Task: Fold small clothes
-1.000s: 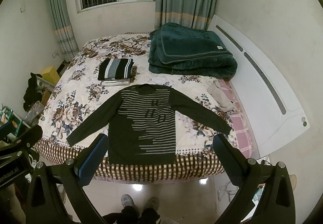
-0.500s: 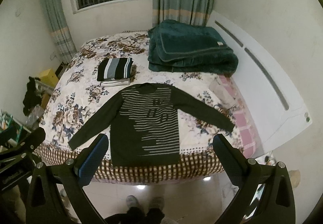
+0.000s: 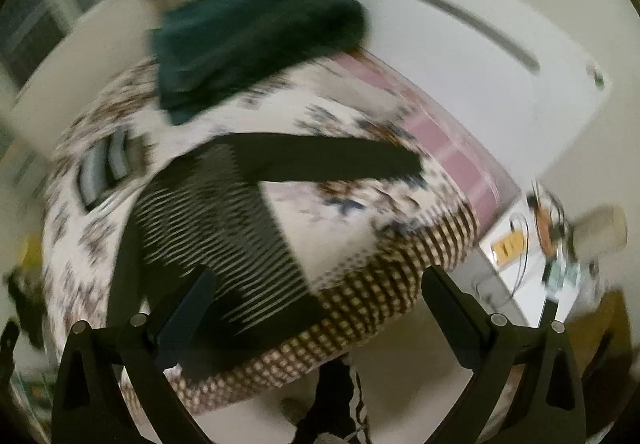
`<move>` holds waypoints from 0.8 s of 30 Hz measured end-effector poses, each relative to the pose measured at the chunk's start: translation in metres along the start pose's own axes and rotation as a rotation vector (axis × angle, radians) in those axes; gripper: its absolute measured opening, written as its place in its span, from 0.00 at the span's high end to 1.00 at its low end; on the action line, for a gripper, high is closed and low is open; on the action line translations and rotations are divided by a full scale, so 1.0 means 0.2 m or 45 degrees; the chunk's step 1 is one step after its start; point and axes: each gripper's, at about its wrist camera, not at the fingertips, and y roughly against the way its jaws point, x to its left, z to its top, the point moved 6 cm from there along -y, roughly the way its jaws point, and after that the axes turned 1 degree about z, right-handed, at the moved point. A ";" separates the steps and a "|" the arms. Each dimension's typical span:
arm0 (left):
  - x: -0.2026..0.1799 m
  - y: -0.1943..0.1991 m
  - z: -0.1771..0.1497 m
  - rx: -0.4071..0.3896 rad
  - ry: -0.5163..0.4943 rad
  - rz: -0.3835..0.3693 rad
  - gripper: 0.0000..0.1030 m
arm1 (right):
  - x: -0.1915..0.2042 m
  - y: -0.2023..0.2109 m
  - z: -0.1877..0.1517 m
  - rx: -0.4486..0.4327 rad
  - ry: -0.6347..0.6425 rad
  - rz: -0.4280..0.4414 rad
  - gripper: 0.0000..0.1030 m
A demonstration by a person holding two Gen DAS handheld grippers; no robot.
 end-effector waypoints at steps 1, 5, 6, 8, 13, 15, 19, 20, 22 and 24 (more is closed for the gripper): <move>-0.03 -0.08 0.02 0.018 -0.001 0.009 0.00 | -0.08 -0.15 0.05 0.036 -0.057 -0.014 0.00; -0.23 -0.47 0.08 0.138 0.004 0.070 0.00 | -0.44 -0.77 0.29 0.161 -0.286 -0.021 0.00; -0.28 -0.57 0.09 0.168 0.008 0.082 0.00 | -0.51 -0.91 0.33 0.187 -0.329 -0.029 0.00; -0.36 -0.75 0.10 0.226 0.017 0.091 0.00 | -0.70 -1.26 0.41 0.262 -0.436 -0.043 0.00; -0.60 -1.23 0.03 0.375 0.036 0.112 0.00 | -1.04 -1.93 0.54 0.330 -0.631 -0.070 0.03; -0.66 -1.42 -0.01 0.431 0.061 0.125 0.00 | -1.18 -2.17 0.57 0.347 -0.719 -0.074 0.05; -0.79 -1.72 -0.06 0.497 0.083 0.141 0.00 | -1.36 -2.53 0.60 0.339 -0.892 -0.019 0.10; -0.83 -1.80 -0.08 0.519 0.077 0.146 0.00 | -1.39 -2.61 0.61 0.334 -0.937 -0.003 0.11; -0.89 -1.91 -0.10 0.535 0.073 0.140 0.00 | -1.42 -2.73 0.61 0.324 -1.021 0.060 0.15; -0.96 -2.02 -0.10 0.548 0.061 0.130 0.00 | -1.44 -2.84 0.60 0.306 -1.122 0.134 0.25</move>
